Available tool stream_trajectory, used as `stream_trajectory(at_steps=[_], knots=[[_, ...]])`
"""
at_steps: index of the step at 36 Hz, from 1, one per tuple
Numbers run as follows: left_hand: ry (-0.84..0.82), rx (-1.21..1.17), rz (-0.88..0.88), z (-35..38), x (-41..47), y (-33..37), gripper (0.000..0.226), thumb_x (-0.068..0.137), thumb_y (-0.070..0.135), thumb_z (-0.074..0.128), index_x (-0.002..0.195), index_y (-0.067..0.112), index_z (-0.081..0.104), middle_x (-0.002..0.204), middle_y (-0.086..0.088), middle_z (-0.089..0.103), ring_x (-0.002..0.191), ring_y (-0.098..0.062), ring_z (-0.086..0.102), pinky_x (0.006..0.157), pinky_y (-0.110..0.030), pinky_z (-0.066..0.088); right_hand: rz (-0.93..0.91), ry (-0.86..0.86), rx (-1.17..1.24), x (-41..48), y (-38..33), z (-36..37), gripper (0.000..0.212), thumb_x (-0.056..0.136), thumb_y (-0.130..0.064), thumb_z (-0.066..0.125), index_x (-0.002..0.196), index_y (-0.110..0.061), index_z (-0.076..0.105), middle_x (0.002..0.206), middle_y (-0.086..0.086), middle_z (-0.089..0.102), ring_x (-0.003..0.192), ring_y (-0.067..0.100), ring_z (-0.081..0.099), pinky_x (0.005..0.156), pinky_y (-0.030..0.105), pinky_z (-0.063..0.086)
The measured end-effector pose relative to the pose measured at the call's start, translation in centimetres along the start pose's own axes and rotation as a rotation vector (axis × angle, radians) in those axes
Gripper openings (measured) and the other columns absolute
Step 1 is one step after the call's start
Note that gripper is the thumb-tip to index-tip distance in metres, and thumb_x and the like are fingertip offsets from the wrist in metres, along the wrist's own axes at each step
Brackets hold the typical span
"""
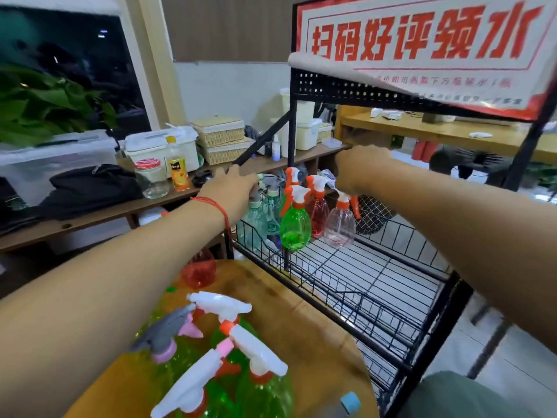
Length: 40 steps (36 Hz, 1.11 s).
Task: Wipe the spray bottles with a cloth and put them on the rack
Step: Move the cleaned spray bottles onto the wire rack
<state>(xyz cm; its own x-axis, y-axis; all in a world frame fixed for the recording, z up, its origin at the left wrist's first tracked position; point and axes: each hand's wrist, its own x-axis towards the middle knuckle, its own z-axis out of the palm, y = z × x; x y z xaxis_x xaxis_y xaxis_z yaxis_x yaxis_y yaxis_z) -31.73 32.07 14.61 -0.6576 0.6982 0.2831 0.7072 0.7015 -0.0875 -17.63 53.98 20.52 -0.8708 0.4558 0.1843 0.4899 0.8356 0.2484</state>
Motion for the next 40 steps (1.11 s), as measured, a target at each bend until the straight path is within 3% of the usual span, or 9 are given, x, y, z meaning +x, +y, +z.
stream_trajectory(at_steps=[4, 9, 12, 16, 20, 25, 29, 36, 40], knots=[[-0.061, 0.005, 0.074, -2.7, -2.9, -0.6, 0.015, 0.104, 0.015, 0.051, 0.109, 0.028, 0.056, 0.113, -0.006, 0.051, 0.108, -0.032, 0.051, 0.081, -0.044, 0.048, -0.169, -0.006, 0.052, -2.4, -1.9, -1.7, 0.027, 0.096, -0.040, 0.062, 0.111, -0.018, 0.069, 0.095, 0.003, 0.068, 0.084, 0.026, 0.066, 0.071, 0.035, 0.054], [-0.252, -0.013, 0.135, -5.3, -7.8, -1.0, 0.007, 0.106, 0.035, 0.058, 0.105, 0.031, 0.063, 0.103, 0.003, 0.066, 0.091, -0.022, 0.060, 0.076, -0.033, 0.047, -0.371, -0.351, 0.384, -6.4, -4.8, -2.4, 0.011, 0.093, -0.040, 0.071, 0.097, -0.031, 0.075, 0.087, -0.003, 0.080, 0.076, 0.018, 0.079, 0.079, 0.042, 0.066], [-0.383, -0.097, 0.159, -5.8, -10.4, -1.1, 0.013, 0.107, 0.039, 0.058, 0.104, 0.031, 0.067, 0.101, 0.007, 0.073, 0.087, -0.013, 0.062, 0.071, -0.028, 0.044, -0.492, -0.541, 0.540, -10.0, -6.6, -3.4, 0.008, 0.096, -0.029, 0.071, 0.097, -0.027, 0.079, 0.094, -0.004, 0.079, 0.081, 0.015, 0.080, 0.073, 0.034, 0.065], [-0.559, -0.181, 0.165, -6.2, -13.5, -0.8, 0.022, 0.105, 0.030, 0.063, 0.123, 0.027, 0.074, 0.117, 0.009, 0.074, 0.107, -0.012, 0.067, 0.095, -0.027, 0.052, -0.604, -0.725, 0.496, -14.5, -8.7, -3.7, 0.016, 0.094, -0.038, 0.076, 0.106, -0.028, 0.077, 0.098, -0.002, 0.076, 0.088, 0.015, 0.074, 0.072, 0.030, 0.061], [-0.562, -0.155, 0.179, -5.8, -15.5, -0.5, 0.026, 0.104, 0.029, 0.060, 0.127, 0.024, 0.072, 0.121, 0.004, 0.074, 0.107, -0.015, 0.065, 0.098, -0.030, 0.052, -0.709, -0.601, 0.296, -17.5, -10.8, -2.6, 0.053, 0.086, -0.057, 0.080, 0.129, -0.030, 0.065, 0.104, -0.014, 0.063, 0.098, 0.015, 0.067, 0.088, 0.039, 0.061], [-0.528, -0.175, 0.215, -6.0, -16.5, 0.1, 0.022, 0.104, 0.035, 0.061, 0.120, 0.028, 0.073, 0.114, 0.007, 0.074, 0.103, -0.015, 0.067, 0.095, -0.036, 0.055, -0.744, -0.402, 0.293, -19.4, -12.2, -1.0, 0.029, 0.094, -0.041, 0.075, 0.103, -0.014, 0.069, 0.085, -0.002, 0.061, 0.075, 0.019, 0.056, 0.062, 0.030, 0.041], [-0.556, -0.116, 0.235, -5.9, -17.5, 0.5, 0.024, 0.095, 0.030, 0.068, 0.119, 0.029, 0.071, 0.106, 0.004, 0.074, 0.095, -0.017, 0.068, 0.083, -0.033, 0.055, -0.733, -0.348, 0.281, -19.6, -11.5, -1.0, 0.022, 0.094, -0.030, 0.072, 0.103, -0.010, 0.070, 0.093, 0.008, 0.068, 0.084, 0.028, 0.063, 0.071, 0.037, 0.049], [-0.380, -0.066, 0.203, -6.5, -16.3, 0.5, 0.012, 0.103, 0.017, 0.058, 0.108, 0.020, 0.068, 0.106, -0.004, 0.070, 0.100, -0.025, 0.065, 0.087, -0.040, 0.056, -0.612, -0.423, 0.368, -16.6, -5.5, -4.2, 0.003, 0.099, -0.025, 0.067, 0.099, -0.024, 0.070, 0.094, 0.010, 0.074, 0.078, 0.023, 0.071, 0.074, 0.045, 0.061], [-0.191, -0.168, 0.154, -9.7, -14.2, 1.2, 0.009, 0.102, 0.030, 0.065, 0.104, 0.022, 0.070, 0.095, -0.001, 0.069, 0.086, -0.022, 0.065, 0.069, -0.031, 0.049, -0.512, -0.355, 0.345, -14.5, -0.5, -7.7, 0.010, 0.103, -0.021, 0.063, 0.097, -0.028, 0.066, 0.094, 0.003, 0.072, 0.080, 0.020, 0.072, 0.066, 0.029, 0.058]])
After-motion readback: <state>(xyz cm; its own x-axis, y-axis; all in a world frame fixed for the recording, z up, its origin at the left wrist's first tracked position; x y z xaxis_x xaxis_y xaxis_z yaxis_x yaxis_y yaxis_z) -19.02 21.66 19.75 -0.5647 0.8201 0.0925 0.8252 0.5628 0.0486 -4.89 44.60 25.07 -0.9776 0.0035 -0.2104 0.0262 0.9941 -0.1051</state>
